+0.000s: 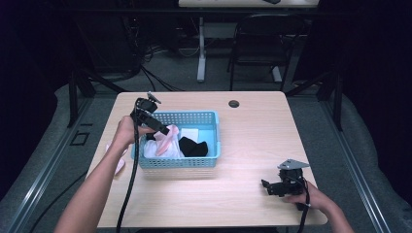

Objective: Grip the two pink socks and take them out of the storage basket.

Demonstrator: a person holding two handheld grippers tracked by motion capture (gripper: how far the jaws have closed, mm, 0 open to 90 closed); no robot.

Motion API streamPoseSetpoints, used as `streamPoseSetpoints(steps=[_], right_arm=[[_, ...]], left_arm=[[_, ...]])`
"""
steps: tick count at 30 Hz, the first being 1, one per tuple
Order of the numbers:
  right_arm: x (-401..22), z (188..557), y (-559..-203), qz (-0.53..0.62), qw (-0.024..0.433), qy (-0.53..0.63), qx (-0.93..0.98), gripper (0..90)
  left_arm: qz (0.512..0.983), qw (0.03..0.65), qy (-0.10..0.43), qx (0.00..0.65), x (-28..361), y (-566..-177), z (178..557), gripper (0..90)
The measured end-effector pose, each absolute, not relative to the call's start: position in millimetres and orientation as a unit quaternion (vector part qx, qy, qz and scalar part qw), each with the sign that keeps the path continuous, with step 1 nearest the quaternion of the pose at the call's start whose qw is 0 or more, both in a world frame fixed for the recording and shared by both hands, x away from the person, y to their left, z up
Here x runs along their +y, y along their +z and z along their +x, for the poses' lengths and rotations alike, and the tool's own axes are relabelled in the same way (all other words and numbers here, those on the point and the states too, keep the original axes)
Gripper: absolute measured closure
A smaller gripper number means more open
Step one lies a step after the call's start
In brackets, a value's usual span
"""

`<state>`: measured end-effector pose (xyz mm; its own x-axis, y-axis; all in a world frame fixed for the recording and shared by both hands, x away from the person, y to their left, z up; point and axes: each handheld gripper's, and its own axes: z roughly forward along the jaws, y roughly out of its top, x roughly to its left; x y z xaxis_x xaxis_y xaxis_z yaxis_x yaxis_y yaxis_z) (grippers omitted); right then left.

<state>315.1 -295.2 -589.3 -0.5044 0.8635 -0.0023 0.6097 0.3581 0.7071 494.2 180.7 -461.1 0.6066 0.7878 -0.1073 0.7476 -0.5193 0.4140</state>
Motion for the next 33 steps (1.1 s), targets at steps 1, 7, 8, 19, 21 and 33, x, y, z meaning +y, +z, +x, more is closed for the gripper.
streamPoseSetpoints(steps=[1,7,8,19,21,33], right_arm=[[-295.2,315.1,-589.3,0.460,0.191,0.331,0.802,0.0],[-295.5,314.8,-589.1,0.459,0.189,0.332,0.802,0.0],[-295.7,314.8,-589.2,0.458,0.189,0.333,0.802,0.0],[-295.7,314.8,-589.3,0.459,0.190,0.332,0.802,0.0],[-295.7,314.8,-589.2,0.458,0.189,0.332,0.802,0.0],[-295.6,314.7,-589.3,0.459,0.190,0.333,0.802,0.0]], left_arm=[[0.869,0.212,0.045,0.444,178.9,-464.3,496.4,2.7],[0.866,0.210,0.029,0.453,171.7,-481.9,505.6,9.3],[0.866,0.208,0.027,0.454,170.7,-483.3,506.3,10.2],[0.856,0.181,0.033,0.482,168.3,-500.4,516.5,20.3],[0.855,0.182,0.027,0.485,168.8,-502.4,517.4,21.6],[0.853,0.181,0.017,0.490,169.6,-514.1,517.7,52.5]])
